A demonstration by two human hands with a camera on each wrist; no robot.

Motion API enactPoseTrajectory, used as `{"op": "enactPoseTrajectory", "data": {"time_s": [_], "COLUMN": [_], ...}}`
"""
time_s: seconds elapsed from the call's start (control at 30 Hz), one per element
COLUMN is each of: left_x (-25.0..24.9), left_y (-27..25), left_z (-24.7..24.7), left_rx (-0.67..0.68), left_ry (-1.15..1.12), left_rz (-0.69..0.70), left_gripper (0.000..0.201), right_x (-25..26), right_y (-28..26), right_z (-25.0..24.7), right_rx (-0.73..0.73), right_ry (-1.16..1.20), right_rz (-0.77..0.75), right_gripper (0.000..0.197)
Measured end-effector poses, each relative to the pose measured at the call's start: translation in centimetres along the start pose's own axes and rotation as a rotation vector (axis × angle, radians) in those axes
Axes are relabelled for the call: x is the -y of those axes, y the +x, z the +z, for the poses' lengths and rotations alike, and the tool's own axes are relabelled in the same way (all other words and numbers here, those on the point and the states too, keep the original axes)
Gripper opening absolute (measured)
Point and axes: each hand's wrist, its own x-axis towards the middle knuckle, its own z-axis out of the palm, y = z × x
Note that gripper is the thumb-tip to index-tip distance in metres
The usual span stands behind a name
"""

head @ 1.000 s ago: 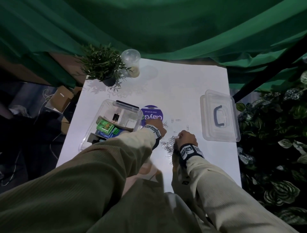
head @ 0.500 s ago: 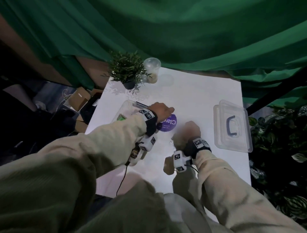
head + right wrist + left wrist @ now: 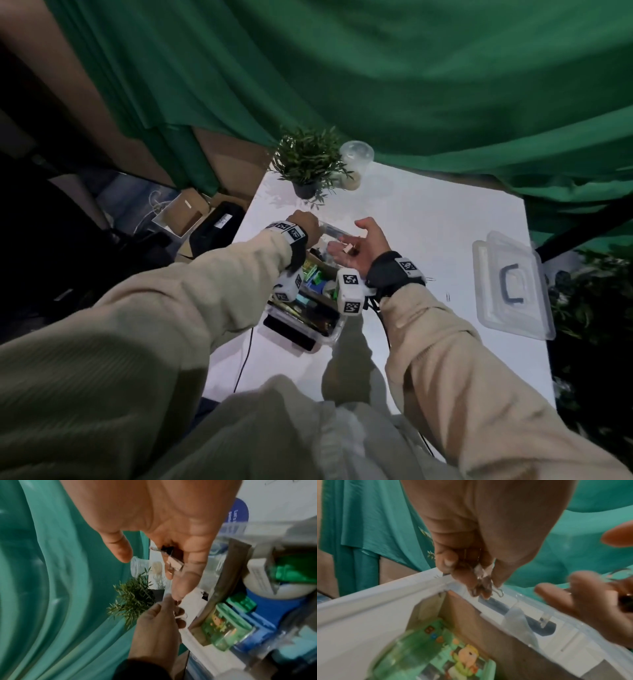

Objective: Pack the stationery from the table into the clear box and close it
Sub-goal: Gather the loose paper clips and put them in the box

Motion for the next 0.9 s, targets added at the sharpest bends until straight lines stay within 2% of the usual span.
{"op": "enactPoseTrajectory", "data": {"time_s": [0.17, 0.3, 0.4, 0.57, 0.63, 0.7, 0.83, 0.9], "left_x": [0.6, 2.2, 2.3, -0.4, -2.5, -5.0, -11.3, -14.2], "left_y": [-0.2, -0.2, -0.6, -1.5, -1.8, -2.3, -3.6, -3.9], "left_z": [-0.4, -0.4, -0.3, -0.1, 0.3, 0.8, 3.3, 5.3], "left_rx": [-0.05, -0.149, -0.18, -0.251, -0.271, -0.259, -0.161, -0.078], "left_ry": [-0.093, -0.226, -0.245, -0.226, -0.219, -0.208, -0.162, -0.134], "left_rz": [0.022, 0.034, 0.044, 0.098, 0.15, 0.233, 0.403, 0.48], "left_gripper": [0.044, 0.047, 0.044, 0.038, 0.037, 0.034, 0.025, 0.021], "right_x": [-1.3, -1.9, -2.1, -1.6, -1.2, -1.0, -3.3, -5.2], "right_y": [0.6, 0.1, -0.7, -2.5, -3.6, -4.6, -6.3, -6.9], "right_z": [2.3, 3.0, 2.7, -0.2, -3.1, -7.1, -16.5, -20.7], "right_rx": [0.038, 0.051, 0.053, -0.016, -0.136, -0.319, -0.73, -0.915], "right_ry": [0.082, 0.052, 0.065, 0.136, 0.159, 0.082, -0.294, -0.491], "right_rz": [-0.035, -0.043, -0.077, -0.257, -0.341, -0.384, -0.367, -0.316], "right_gripper": [0.048, 0.042, 0.041, 0.029, 0.025, 0.021, 0.016, 0.02]}}
